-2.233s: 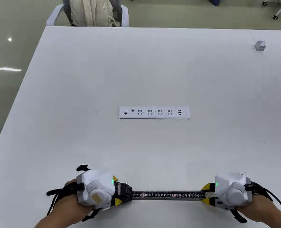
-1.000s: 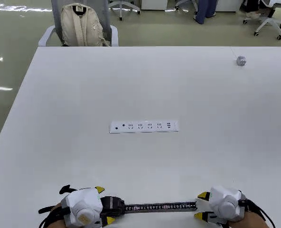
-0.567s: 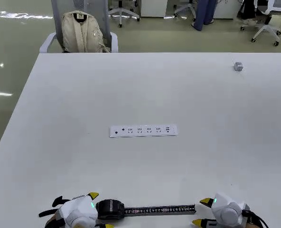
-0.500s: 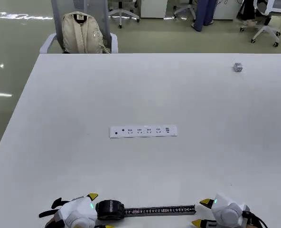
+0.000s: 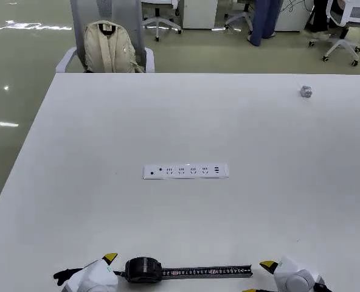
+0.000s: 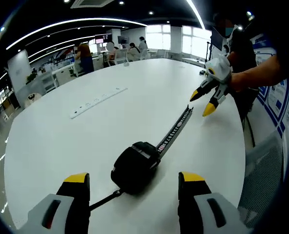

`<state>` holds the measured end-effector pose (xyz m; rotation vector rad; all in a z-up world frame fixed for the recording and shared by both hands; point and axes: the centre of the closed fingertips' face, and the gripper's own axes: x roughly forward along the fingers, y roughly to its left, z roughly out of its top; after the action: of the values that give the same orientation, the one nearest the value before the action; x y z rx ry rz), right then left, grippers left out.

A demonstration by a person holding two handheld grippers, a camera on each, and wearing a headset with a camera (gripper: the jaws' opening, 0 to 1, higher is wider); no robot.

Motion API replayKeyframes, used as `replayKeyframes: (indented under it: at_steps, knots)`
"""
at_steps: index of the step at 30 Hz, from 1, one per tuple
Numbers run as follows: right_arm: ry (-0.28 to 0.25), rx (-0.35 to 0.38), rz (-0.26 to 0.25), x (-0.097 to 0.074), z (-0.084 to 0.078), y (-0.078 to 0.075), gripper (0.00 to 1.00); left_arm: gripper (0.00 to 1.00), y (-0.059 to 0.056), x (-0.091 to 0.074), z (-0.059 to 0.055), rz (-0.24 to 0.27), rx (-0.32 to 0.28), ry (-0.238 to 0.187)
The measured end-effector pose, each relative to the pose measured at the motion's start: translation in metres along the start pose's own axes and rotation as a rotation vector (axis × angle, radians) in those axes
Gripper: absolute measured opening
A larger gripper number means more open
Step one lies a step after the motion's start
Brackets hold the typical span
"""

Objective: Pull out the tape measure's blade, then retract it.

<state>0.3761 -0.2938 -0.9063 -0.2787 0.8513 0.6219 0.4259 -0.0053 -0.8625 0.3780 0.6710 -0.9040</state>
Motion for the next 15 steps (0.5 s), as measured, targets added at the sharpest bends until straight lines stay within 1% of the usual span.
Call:
replayKeyframes:
  at_steps: [1,3,5,9,15]
  knots:
    - [-0.004,0.004,-0.005,-0.001,0.001,0.000,0.56,0.74,-0.001,-0.001,0.000,0.002,-0.012,-0.003]
    - [-0.013,0.017,-0.010,-0.003,0.001,0.002,0.57,0.74,-0.002,-0.004,0.001,0.013,-0.017,-0.009]
    - [-0.015,0.024,-0.017,-0.004,-0.001,0.004,0.58,0.77,-0.002,-0.006,0.001,0.026,-0.044,-0.017]
    - [-0.022,0.046,-0.028,-0.009,-0.002,0.009,0.61,0.79,-0.004,-0.011,0.002,0.043,-0.062,-0.025]
    - [-0.030,0.079,-0.047,-0.014,-0.004,0.016,0.65,0.87,-0.004,-0.016,-0.002,0.077,-0.109,-0.021]
